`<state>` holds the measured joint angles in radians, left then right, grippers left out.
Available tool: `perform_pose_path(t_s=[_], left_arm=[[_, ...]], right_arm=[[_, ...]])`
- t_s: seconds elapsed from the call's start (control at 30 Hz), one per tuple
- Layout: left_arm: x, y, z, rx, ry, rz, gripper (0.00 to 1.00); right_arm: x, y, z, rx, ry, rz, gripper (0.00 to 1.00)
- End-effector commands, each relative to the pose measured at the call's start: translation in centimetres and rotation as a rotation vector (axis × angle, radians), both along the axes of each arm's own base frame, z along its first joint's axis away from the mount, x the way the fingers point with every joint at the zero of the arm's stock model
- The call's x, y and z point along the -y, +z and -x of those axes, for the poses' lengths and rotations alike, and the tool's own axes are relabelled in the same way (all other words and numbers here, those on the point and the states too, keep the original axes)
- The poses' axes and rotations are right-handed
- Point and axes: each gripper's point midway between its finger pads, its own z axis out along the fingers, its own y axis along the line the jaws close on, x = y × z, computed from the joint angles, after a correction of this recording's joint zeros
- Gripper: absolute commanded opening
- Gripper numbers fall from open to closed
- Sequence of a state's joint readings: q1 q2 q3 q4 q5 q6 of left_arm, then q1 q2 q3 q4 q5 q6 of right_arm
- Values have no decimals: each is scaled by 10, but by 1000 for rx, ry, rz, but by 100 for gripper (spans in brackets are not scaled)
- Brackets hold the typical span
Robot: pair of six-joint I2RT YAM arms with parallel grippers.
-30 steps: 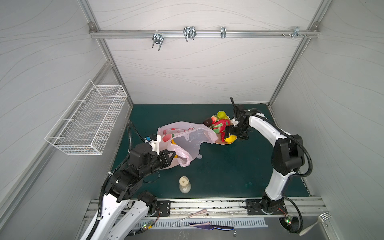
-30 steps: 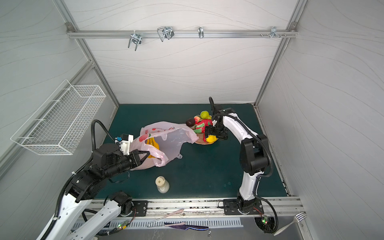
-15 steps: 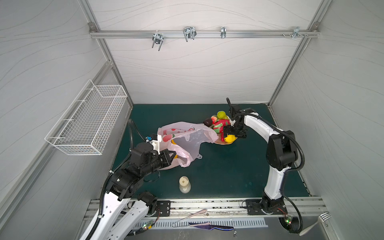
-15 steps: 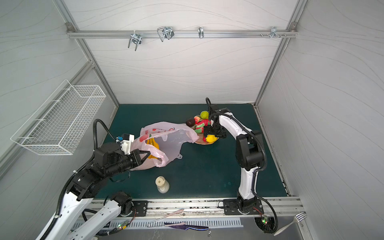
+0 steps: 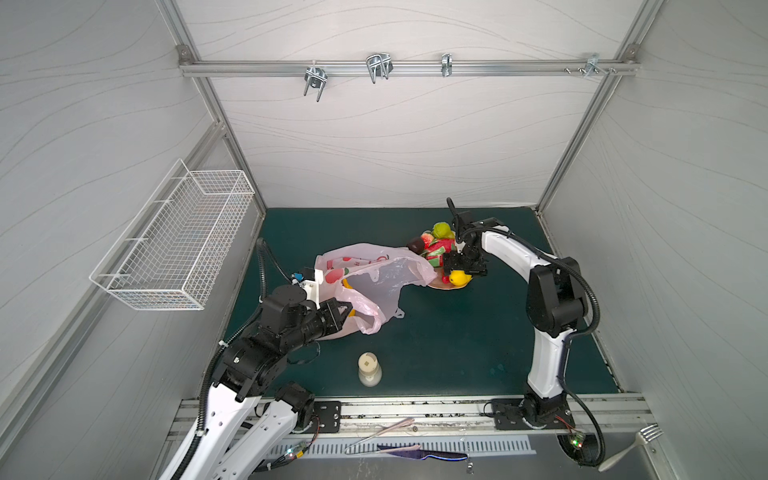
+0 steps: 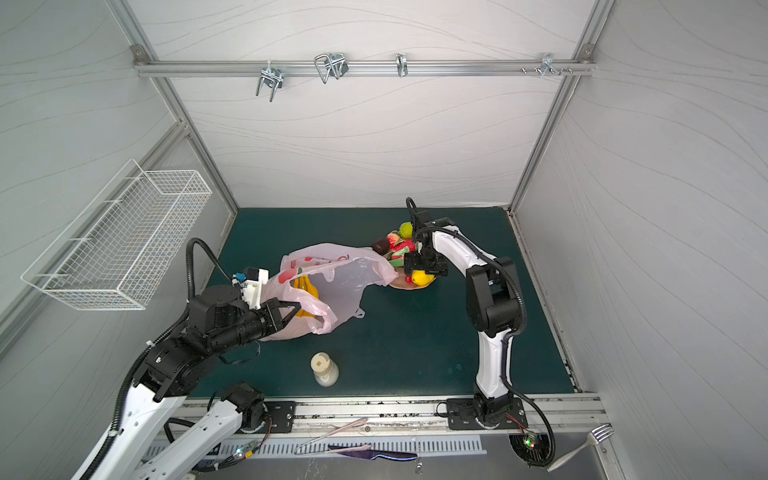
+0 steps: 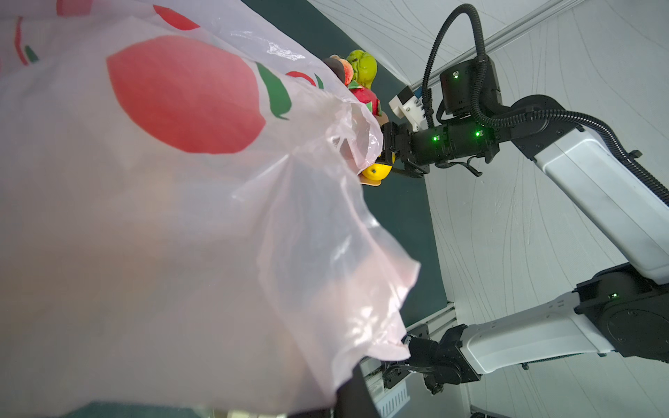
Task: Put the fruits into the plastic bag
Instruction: 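Lower the right gripper onto the yellow lemon in the bowl and grasp it, then lift the lemon and carry it toward the bag held by the left gripper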
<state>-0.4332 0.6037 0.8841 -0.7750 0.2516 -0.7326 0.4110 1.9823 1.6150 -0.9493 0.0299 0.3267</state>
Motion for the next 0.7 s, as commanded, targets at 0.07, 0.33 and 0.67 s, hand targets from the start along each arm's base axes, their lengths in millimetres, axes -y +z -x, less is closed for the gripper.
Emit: perform_pose_path(t_s=[0.07, 0.33, 0.67], left_arm=[[2, 25, -4, 82, -9, 23, 0], [2, 23, -4, 79, -11, 22, 0], [3, 23, -4, 82, -15, 27, 0]], right_arm=[[2, 1, -1, 10, -8, 24, 86], [5, 19, -3, 50, 2, 30, 72], [1, 63, -5, 126, 7, -23, 63]])
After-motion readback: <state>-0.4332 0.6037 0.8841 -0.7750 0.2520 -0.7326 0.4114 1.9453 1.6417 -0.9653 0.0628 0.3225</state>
